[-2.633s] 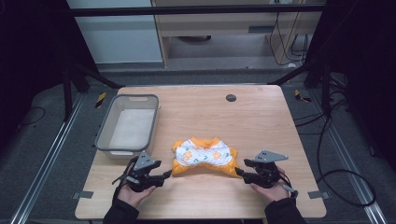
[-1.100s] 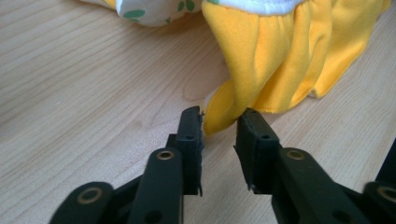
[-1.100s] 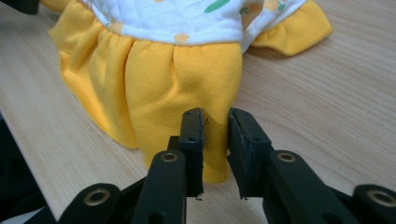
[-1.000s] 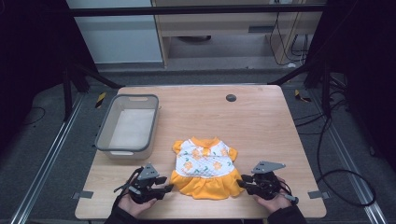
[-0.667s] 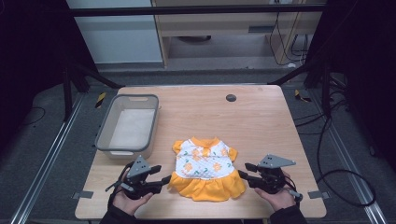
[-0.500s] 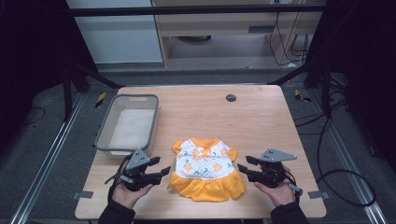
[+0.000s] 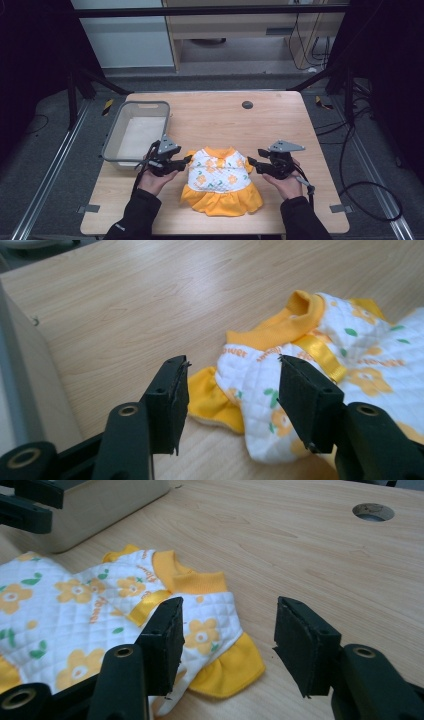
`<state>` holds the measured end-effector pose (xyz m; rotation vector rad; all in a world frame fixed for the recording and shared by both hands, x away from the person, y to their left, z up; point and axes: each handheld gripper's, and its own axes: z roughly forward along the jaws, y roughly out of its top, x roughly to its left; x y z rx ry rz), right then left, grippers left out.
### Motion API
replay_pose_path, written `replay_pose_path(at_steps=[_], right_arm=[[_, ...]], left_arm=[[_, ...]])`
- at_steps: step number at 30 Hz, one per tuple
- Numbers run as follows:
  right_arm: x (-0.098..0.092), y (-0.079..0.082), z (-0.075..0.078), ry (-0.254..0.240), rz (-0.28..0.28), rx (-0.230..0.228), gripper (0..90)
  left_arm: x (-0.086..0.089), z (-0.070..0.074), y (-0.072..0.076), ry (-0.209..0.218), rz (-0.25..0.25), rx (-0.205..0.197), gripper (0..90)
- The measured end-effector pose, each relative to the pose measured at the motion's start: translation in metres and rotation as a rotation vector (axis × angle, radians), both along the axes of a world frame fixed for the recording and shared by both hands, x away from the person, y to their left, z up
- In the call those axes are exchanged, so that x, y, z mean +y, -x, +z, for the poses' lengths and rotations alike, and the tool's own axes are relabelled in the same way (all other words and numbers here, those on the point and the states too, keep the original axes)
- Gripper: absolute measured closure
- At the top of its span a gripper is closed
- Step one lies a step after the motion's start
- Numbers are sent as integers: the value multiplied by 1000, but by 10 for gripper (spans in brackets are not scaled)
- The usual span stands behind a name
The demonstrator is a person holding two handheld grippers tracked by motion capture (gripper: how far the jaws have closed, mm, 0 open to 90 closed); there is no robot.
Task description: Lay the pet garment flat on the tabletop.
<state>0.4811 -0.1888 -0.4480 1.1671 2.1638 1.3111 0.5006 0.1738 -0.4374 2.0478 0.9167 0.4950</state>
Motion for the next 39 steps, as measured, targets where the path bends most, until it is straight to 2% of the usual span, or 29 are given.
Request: replay_pose_path(at_steps=[1, 2, 4, 5, 8, 12, 15, 18, 19, 23, 25, 29, 30, 32, 35, 37, 39], right_arm=[[1, -3, -2, 2, 0, 0, 458], [6, -11, -7, 14, -3, 13, 465], [8, -14, -10, 22, -6, 25, 468], [12, -21, -17, 42, -11, 41, 474], [16, -25, -23, 63, -11, 56, 480], [24, -36, -39, 112, -4, 103, 486], [26, -37, -44, 135, -1, 112, 489], [29, -38, -49, 150, 6, 139, 524], [30, -38, -51, 153, 9, 147, 534], [31, -38, -51, 142, 3, 167, 580], [32, -38, -51, 145, 12, 173, 635], [36, -38, -49, 131, 20, 211, 756], [36, -38, -49, 131, 20, 211, 756], [35, -38, -49, 120, 16, 213, 797], [35, -38, -48, 123, 14, 203, 810], [36, -36, -46, 122, 13, 197, 816], [36, -34, -40, 112, 14, 165, 818]], left_arm=[[-1, -4, -5, 5, 1, 11, 454], [-4, -10, -11, -5, -2, 25, 452], [-10, -20, -19, -34, 9, 57, 451], [-12, -24, -21, -35, 9, 69, 451], [-18, -33, -27, -62, 25, 76, 451], [-20, -43, -35, -64, 38, 108, 455], [-21, -47, -37, -82, 30, 121, 465], [-22, -51, -38, -87, 32, 136, 491], [-22, -52, -38, -90, 32, 147, 524], [-27, -55, -36, -113, 20, 155, 576], [-29, -55, -36, -112, 15, 157, 626], [-29, -55, -36, -112, 10, 164, 725], [-29, -54, -37, -108, 12, 168, 725], [-28, -54, -38, -95, 21, 184, 786], [-27, -52, -38, -83, 34, 198, 804], [-28, -50, -36, -91, 37, 186, 817], [-27, -45, -33, -94, 31, 161, 833]])
